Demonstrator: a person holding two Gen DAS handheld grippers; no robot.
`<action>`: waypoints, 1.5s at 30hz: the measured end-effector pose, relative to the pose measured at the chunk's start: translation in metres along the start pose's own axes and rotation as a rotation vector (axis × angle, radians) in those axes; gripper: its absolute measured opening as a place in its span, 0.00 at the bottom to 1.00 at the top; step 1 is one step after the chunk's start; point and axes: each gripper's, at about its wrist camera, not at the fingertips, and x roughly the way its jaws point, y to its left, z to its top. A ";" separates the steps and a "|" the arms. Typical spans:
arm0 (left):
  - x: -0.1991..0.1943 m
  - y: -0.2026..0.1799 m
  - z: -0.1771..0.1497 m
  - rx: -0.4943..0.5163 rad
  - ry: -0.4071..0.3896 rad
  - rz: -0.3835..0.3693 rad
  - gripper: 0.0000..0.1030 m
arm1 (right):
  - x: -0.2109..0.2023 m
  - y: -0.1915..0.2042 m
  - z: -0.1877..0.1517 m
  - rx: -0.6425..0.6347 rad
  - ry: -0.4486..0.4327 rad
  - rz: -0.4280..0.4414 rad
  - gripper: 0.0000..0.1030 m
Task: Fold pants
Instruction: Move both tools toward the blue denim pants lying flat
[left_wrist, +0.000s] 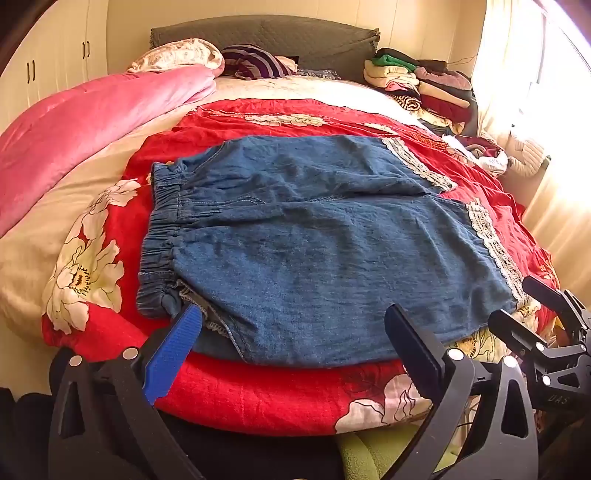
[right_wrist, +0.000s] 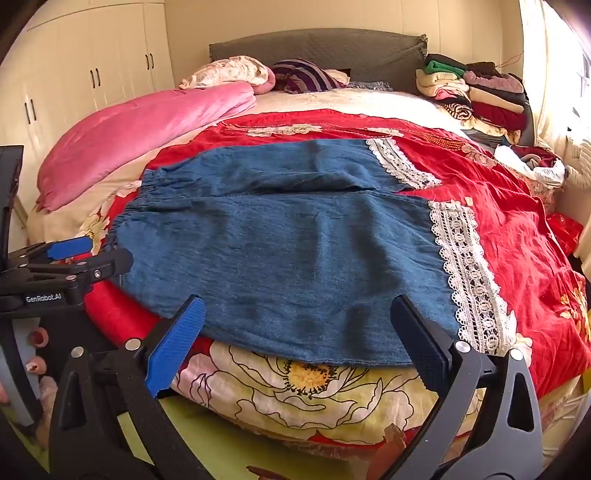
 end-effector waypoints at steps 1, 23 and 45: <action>0.000 0.000 0.000 0.001 -0.001 0.001 0.96 | 0.000 0.000 0.000 0.000 0.000 -0.001 0.92; -0.002 -0.001 0.004 0.005 -0.012 0.005 0.96 | 0.001 0.003 0.004 -0.016 -0.010 -0.001 0.92; 0.004 0.033 0.022 -0.071 -0.016 0.010 0.96 | 0.028 0.019 0.037 -0.077 -0.021 0.040 0.92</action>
